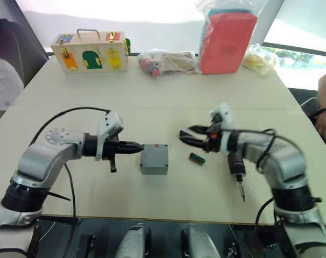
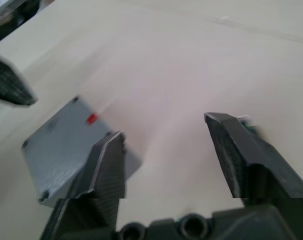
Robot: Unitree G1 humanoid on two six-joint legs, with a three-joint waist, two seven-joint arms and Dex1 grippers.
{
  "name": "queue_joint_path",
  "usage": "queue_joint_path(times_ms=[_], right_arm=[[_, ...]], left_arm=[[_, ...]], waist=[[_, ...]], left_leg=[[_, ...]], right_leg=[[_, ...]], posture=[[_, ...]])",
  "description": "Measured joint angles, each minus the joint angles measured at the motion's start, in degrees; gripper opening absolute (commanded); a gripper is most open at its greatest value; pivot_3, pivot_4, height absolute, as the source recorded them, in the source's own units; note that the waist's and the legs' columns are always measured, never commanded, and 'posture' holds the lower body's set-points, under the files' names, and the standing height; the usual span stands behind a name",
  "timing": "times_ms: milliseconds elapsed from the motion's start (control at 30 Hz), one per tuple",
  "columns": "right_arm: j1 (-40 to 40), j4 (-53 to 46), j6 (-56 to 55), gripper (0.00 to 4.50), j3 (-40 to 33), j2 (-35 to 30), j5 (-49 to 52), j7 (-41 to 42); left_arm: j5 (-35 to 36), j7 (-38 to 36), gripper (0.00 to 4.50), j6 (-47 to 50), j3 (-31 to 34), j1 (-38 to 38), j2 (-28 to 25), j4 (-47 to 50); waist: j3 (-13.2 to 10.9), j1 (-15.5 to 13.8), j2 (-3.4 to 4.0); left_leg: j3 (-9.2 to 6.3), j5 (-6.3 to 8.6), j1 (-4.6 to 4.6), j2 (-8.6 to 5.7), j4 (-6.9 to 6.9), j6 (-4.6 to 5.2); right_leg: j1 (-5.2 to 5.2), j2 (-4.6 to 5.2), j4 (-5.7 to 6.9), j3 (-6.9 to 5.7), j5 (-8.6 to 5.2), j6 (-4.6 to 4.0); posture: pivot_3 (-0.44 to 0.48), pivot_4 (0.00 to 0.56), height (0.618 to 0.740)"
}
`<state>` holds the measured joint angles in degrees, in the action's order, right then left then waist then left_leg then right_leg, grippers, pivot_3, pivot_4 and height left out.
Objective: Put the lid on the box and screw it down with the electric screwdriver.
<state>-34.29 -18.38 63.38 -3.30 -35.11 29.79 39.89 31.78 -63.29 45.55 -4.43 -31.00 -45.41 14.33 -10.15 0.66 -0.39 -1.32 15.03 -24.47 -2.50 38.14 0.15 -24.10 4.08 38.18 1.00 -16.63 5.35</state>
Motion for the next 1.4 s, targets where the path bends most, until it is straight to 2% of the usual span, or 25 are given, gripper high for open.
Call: queue_joint_path(times_ms=[67,133,200,300,367,467,633,833,1033,1133,1267,1333,1400], right_arm=[[-4.1,-0.2,11.1,4.39,-2.3,-4.7,2.5,-0.4],[-7.6,0.7,22.6,4.39,-2.2,-12.1,3.9,-1.0],[-8.3,3.3,27.1,4.39,-1.8,-17.3,5.0,-2.3],[-9.0,12.4,28.7,4.39,8.4,-27.5,11.5,-5.4],[-11.0,18.2,28.7,4.39,12.4,-29.8,16.2,-7.7],[-17.3,23.7,28.8,4.39,18.7,-29.7,24.2,-11.8],[-23.2,30.0,28.8,4.39,25.7,-27.4,34.0,-19.8],[-23.8,32.4,28.8,4.39,31.5,-26.7,41.1,-26.2],[-23.7,32.8,28.8,4.39,34.2,-26.0,41.2,-29.2],[-23.6,32.8,28.8,3.77,34.3,-25.2,39.3,-29.4],[-22.8,34.4,28.7,2.34,34.0,-23.9,35.2,-29.3],[-22.4,35.6,28.8,1.8,33.6,-23.8,34.9,-29.1],[-22.3,36.1,28.8,1.79,33.5,-23.7,34.6,-29.0]], left_arm=[[0.0,-1.7,0.0,-1.1,-1.6,-2.1,0.4,0.4],[-0.1,-3.6,0.0,-2.7,-3.7,-4.1,1.1,1.3],[-0.2,-5.0,0.0,-4.0,-5.0,-5.0,1.4,1.8],[-1.3,-6.3,0.0,-6.3,-6.9,-5.7,2.8,2.0],[-1.6,-6.5,0.0,-6.9,-7.9,-5.8,3.6,2.1],[-1.8,-6.3,0.0,-7.6,-8.3,-5.6,4.7,3.0],[-1.9,-4.3,0.0,-7.6,-8.0,-2.8,4.9,4.8],[-1.8,-1.4,0.0,-6.4,-7.7,0.4,4.8,7.3],[-1.2,1.6,0.0,-5.0,-7.0,2.1,4.9,9.1],[-1.1,2.6,0.0,-4.7,-7.0,2.1,5.2,9.1],[-0.6,3.8,0.0,-4.4,-6.9,2.5,6.0,9.1],[0.0,3.8,0.0,-4.3,-6.8,3.7,6.1,9.1],[0.1,3.8,0.0,-3.8,-6.8,3.9,6.0,9.0]], waist=[[0.0,0.0,0.0],[0.0,-0.2,0.0],[0.0,-0.1,-0.03],[0.0,0.1,-0.02],[0.0,0.3,-0.02],[0.0,0.9,-0.01],[0.0,0.2,-0.01],[0.0,-0.5,-0.02],[0.0,0.0,-0.02],[0.1,0.0,-0.11],[0.5,0.0,-0.63],[0.6,-0.1,-0.75],[0.6,-0.2,-0.83]], left_leg=[[0.01,0.0,-0.01,0.0,0.0,0.0],[0.01,0.06,-0.05,-0.01,0.0,0.1],[0.02,0.11,-0.04,-0.01,0.0,0.2],[0.14,0.14,0.0,0.0,0.01,0.26],[0.19,0.15,0.01,0.02,0.0,0.27],[0.3,0.16,0.01,0.16,-0.04,0.28],[0.29,0.16,-0.03,0.22,-0.01,0.28],[0.29,0.18,-0.12,0.1,0.07,0.32],[0.28,0.19,-0.12,0.1,0.07,0.34],[0.28,0.2,-0.11,0.12,0.07,0.35],[0.26,0.2,0.01,0.13,0.07,0.36],[0.22,0.22,0.07,0.13,0.07,0.39],[0.14,0.23,0.08,0.13,0.09,0.4]], right_leg=[[-0.01,0.01,0.0,0.01,0.0,0.0],[0.0,0.04,-0.04,-0.01,0.0,0.0],[0.06,0.06,-0.11,-0.01,0.0,0.0],[0.04,0.08,-0.11,0.07,0.0,0.0],[0.02,0.06,-0.11,0.13,0.0,0.0],[-0.1,-0.08,-0.08,0.28,0.0,0.0],[-0.1,-0.13,-0.1,0.28,0.0,0.0],[-0.1,0.01,-0.11,0.24,0.0,0.0],[-0.1,-0.01,-0.1,0.23,0.0,0.0],[-0.1,-0.03,-0.1,0.22,0.0,0.0],[0.04,-0.04,-0.12,0.21,0.0,0.0],[0.14,-0.02,-0.17,0.18,0.0,0.0],[0.23,-0.01,-0.22,0.09,0.0,0.0]], posture=[[0.0,0.15,0.738],[0.0,0.15,0.738],[0.0,0.15,0.738],[0.0,0.15,0.738],[0.0,0.15,0.738],[0.0,0.15,0.738],[0.0,0.15,0.738],[0.0,0.15,0.738],[0.0,0.15,0.738],[0.0,0.15,0.738],[0.0,0.15,0.738],[0.0,0.15,0.738],[0.0,0.15,0.738]])
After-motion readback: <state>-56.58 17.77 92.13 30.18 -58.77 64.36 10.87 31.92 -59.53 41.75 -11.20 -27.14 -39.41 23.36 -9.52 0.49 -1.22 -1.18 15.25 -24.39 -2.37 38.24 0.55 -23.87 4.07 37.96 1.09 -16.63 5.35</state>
